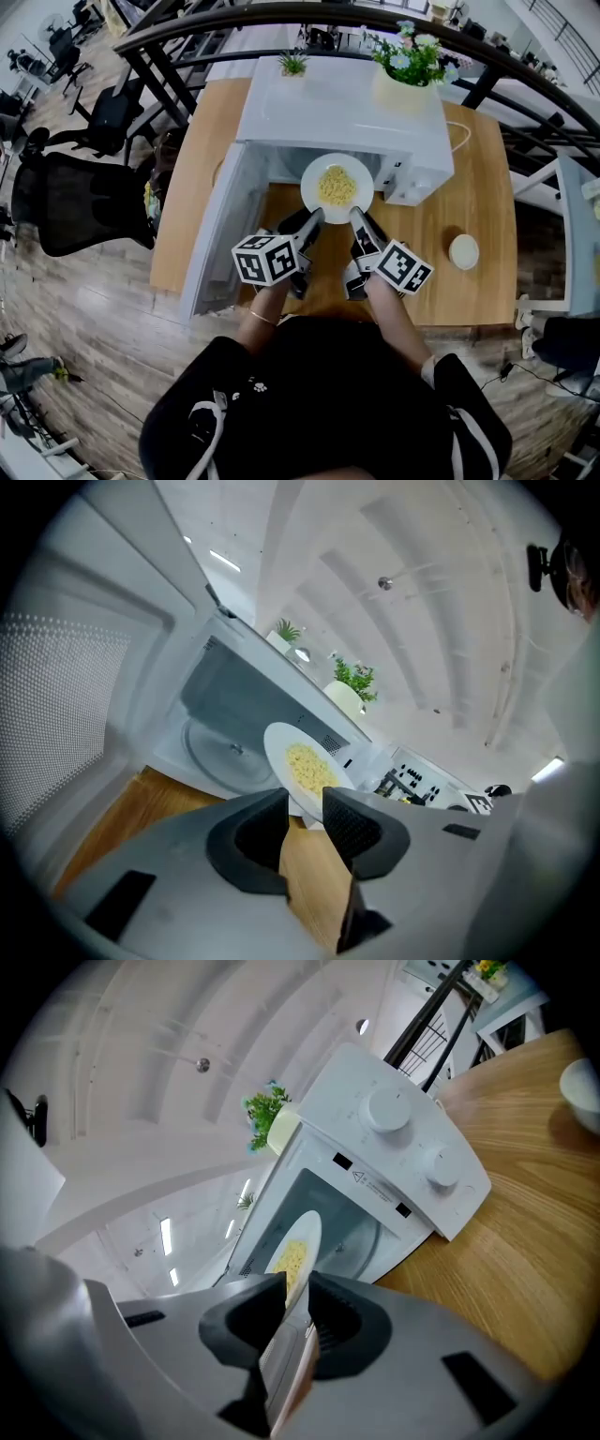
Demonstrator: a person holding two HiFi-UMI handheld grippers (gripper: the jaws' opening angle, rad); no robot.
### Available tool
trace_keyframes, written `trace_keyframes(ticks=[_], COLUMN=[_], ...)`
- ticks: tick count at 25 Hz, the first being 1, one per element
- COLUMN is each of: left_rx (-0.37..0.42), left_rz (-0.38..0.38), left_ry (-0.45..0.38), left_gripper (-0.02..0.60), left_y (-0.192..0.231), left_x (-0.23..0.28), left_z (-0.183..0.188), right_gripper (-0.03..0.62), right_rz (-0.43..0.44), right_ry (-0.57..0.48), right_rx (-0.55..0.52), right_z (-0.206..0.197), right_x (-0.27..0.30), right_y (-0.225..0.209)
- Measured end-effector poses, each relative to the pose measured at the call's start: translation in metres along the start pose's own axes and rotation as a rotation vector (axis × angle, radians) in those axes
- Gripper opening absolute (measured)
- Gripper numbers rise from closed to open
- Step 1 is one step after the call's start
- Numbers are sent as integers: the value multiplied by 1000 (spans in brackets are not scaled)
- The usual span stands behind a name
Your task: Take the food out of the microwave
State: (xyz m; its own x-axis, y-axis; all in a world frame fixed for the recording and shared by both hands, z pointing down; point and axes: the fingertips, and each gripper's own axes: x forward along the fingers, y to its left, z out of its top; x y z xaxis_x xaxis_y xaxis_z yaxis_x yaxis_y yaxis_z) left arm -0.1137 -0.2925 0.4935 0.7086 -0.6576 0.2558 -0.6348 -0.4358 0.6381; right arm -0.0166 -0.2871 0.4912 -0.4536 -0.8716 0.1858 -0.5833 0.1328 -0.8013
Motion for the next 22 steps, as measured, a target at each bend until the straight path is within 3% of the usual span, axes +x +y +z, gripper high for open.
trace_keyframes(ticks=[10,22], left_rx=[36,49], left_rz=[-37,-42], left_ry=[-67,-83], left_gripper=[112,112], left_y=[-33,-41], left_x=[-15,-19], left_z=[16,24], right_gripper=[74,75], right_rz=[66,95], right_ry=[-34,-49], right_rx=[-16,-16], right_z=[18,23], right_x=[-21,-24], right_y=[28,36])
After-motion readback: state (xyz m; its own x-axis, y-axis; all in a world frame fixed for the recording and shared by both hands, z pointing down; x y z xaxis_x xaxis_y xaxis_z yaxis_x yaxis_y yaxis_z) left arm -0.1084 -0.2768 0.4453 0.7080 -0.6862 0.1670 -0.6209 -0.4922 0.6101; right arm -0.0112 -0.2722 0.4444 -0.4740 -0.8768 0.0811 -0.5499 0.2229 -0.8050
